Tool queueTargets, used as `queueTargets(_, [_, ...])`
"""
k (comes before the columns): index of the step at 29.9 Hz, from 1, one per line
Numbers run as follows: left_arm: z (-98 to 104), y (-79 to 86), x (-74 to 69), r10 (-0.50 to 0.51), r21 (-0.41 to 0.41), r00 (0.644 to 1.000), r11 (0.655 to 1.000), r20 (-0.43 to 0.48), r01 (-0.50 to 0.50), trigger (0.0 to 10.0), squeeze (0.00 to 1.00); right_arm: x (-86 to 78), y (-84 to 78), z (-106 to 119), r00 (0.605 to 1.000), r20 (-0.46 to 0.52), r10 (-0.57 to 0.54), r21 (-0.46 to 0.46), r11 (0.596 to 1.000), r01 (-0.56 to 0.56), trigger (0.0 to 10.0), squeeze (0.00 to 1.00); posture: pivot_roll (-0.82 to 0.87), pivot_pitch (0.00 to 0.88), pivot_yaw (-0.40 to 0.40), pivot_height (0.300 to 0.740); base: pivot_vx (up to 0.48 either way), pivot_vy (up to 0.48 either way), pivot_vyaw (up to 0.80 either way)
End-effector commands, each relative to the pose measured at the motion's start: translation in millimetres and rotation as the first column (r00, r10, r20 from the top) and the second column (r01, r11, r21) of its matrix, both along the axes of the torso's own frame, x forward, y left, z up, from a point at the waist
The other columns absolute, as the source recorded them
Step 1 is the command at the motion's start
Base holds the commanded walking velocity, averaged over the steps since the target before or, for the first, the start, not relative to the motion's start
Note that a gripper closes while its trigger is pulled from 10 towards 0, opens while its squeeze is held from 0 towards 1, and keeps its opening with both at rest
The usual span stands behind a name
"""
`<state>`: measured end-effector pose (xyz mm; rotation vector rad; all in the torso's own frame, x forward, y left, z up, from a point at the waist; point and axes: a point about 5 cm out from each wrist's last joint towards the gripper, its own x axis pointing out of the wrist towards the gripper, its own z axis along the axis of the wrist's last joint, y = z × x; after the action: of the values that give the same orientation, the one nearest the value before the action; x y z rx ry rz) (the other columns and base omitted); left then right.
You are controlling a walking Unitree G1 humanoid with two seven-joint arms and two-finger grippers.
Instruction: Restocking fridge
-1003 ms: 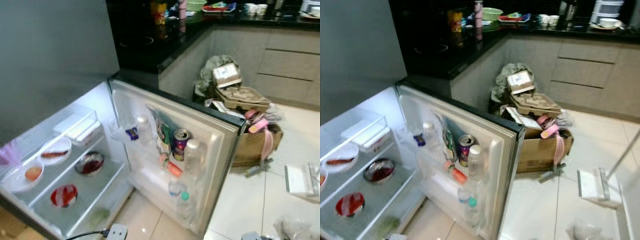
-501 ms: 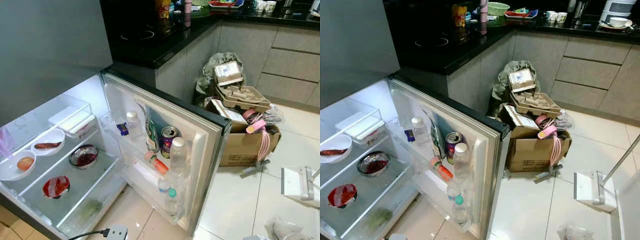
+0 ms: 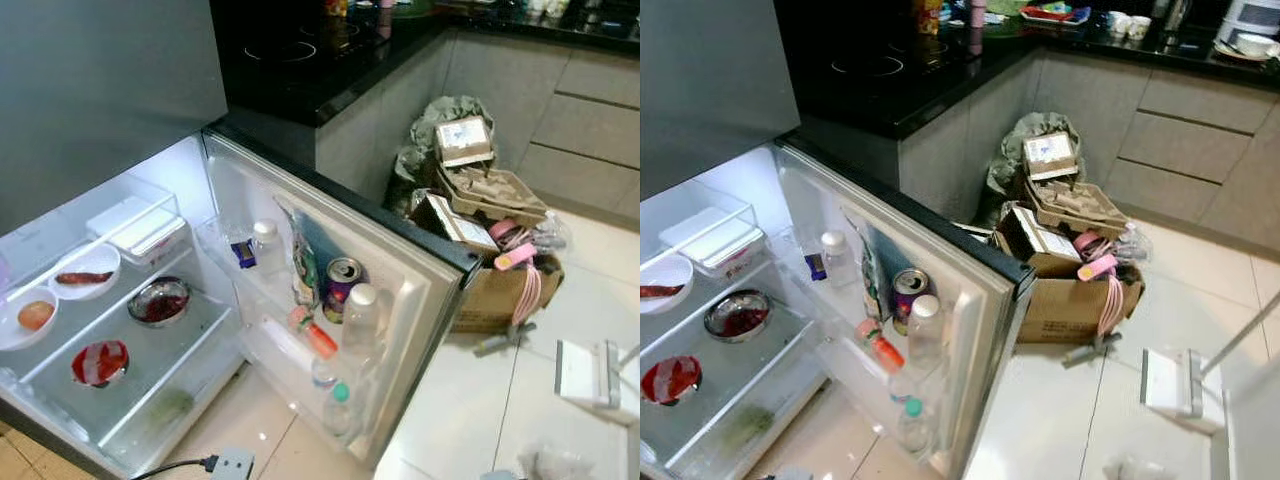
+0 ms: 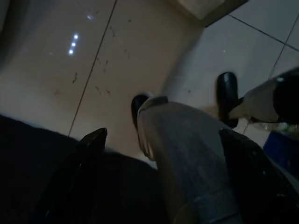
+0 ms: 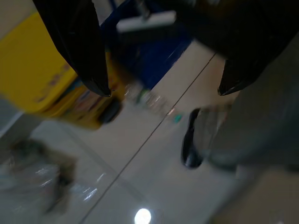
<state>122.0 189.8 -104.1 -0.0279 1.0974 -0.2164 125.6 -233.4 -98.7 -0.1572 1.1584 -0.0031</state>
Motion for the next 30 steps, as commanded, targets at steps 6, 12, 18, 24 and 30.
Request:
queueTargets(6, [-4, -3.2, -11.7, -0.026, 0.000, 0.998, 1.000, -0.056, 0.026, 10.0, 0.00, 33.6, -24.7, 20, 0.958, 0.188, -0.214, 0.051, 0.977, 0.208, 10.0, 0.00, -0.01, 0.000, -0.024, 0.740, 0.000, 0.000, 0.00])
queueTargets(12, [-3, 0.2, -9.3, -0.029, 0.006, 0.998, 1.000, -0.050, 0.030, 10.0, 0.00, 82.8, -52.8, 59, 0.797, 0.433, -0.420, 0.226, 0.907, 0.355, 10.0, 0.00, -0.01, 0.000, -0.018, 0.740, 0.000, 0.000, 0.00])
queueTargets(18, [-3, 3.2, -10.7, -0.034, 0.012, 0.998, 0.999, -0.056, 0.035, 10.0, 0.00, 121.7, -80.9, 106, 0.513, 0.548, -0.660, 0.585, 0.741, 0.329, 10.0, 0.00, -0.01, 0.000, -0.014, 0.740, 0.000, 0.000, 0.00])
queueTargets(24, [-4, 2.1, -12.2, -0.041, 0.009, 0.997, 0.999, -0.061, 0.042, 10.0, 0.00, 141.3, -66.4, 125, 0.546, 0.581, -0.603, 0.697, 0.715, 0.048, 0.0, 0.00, -0.01, 0.000, -0.011, 0.740, 0.000, 0.000, 0.00])
queueTargets(30, [-4, -0.5, -12.1, -0.051, 0.003, 0.997, 0.999, -0.063, 0.052, 10.0, 0.00, 146.2, -32.0, 124, 0.671, 0.610, -0.421, 0.708, 0.670, -0.224, 0.0, 0.00, -0.01, 0.000, -0.008, 0.740, 0.000, 0.000, 0.00])
